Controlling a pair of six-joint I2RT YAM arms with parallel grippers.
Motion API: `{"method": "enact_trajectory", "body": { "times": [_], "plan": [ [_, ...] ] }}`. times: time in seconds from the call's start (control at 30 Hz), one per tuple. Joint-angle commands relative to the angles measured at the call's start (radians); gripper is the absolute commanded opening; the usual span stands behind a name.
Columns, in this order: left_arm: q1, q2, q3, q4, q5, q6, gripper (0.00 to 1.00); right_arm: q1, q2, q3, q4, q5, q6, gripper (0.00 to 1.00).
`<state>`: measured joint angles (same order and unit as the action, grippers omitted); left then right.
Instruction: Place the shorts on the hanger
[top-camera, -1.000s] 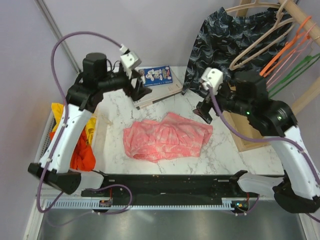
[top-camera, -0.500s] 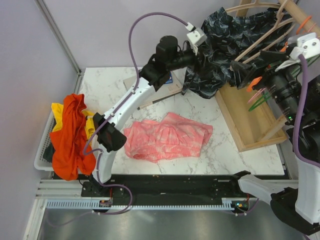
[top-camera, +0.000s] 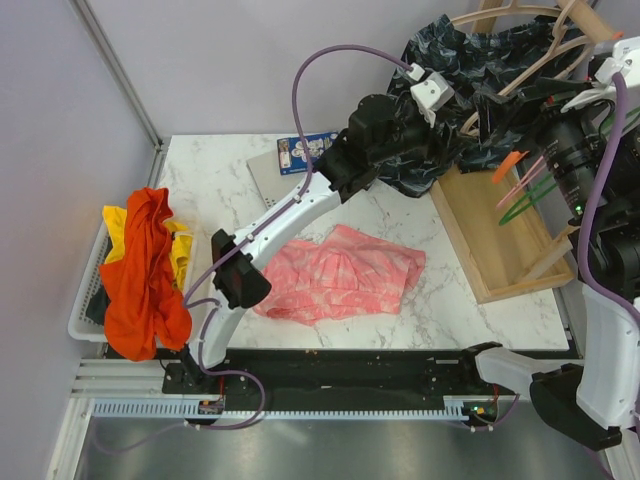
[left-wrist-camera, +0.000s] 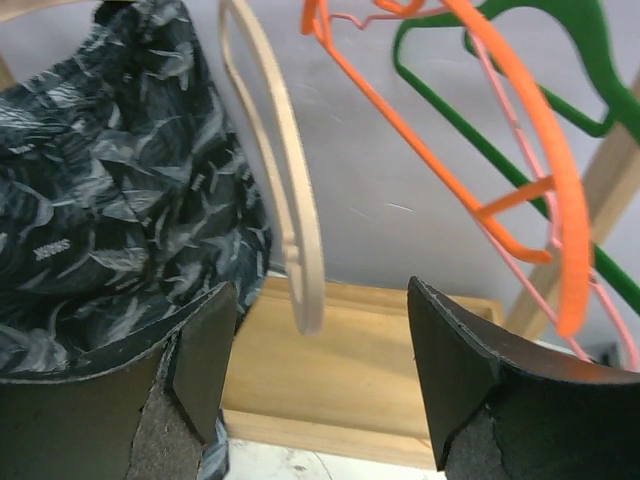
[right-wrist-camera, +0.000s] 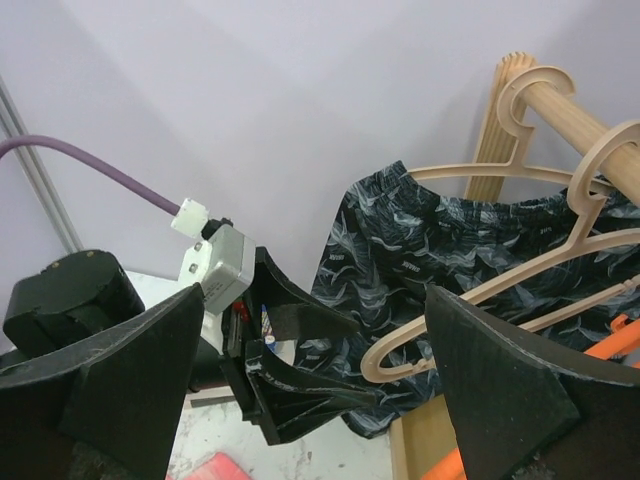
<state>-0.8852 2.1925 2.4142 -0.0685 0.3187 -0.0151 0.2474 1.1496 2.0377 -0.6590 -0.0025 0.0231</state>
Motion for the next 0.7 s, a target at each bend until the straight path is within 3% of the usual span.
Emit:
{"method": "enact_trajectory", "body": {
  "times": [0.0,0.13,0.27,0.33,0.37,0.47,0.67],
  "plan": [
    [-0.009,0.065,0.055,0.098,-0.121,0.061,0.74,-0.016,-0.005,0.058,0.036,-0.02,0.034,0.98],
    [-0.014,0.11,0.088,0.122,-0.125,0.093,0.67,-0.03,-0.002,0.056,0.035,-0.04,0.043,0.98],
    [-0.015,0.13,0.091,0.182,-0.132,0.093,0.39,-0.039,0.007,0.062,0.036,-0.039,0.044,0.98],
    [-0.015,0.139,0.1,0.214,-0.13,0.087,0.32,-0.045,0.007,0.067,0.036,-0.037,0.041,0.98],
    [-0.015,0.142,0.106,0.242,-0.129,0.086,0.21,-0.048,0.007,0.068,0.038,-0.036,0.04,0.98],
    [-0.015,0.158,0.144,0.262,-0.124,0.078,0.02,-0.053,0.004,0.072,0.039,-0.022,0.032,0.98],
    [-0.014,0.139,0.141,0.297,-0.147,0.055,0.02,-0.062,-0.001,0.09,0.045,0.022,0.02,0.98]
  ]
}}
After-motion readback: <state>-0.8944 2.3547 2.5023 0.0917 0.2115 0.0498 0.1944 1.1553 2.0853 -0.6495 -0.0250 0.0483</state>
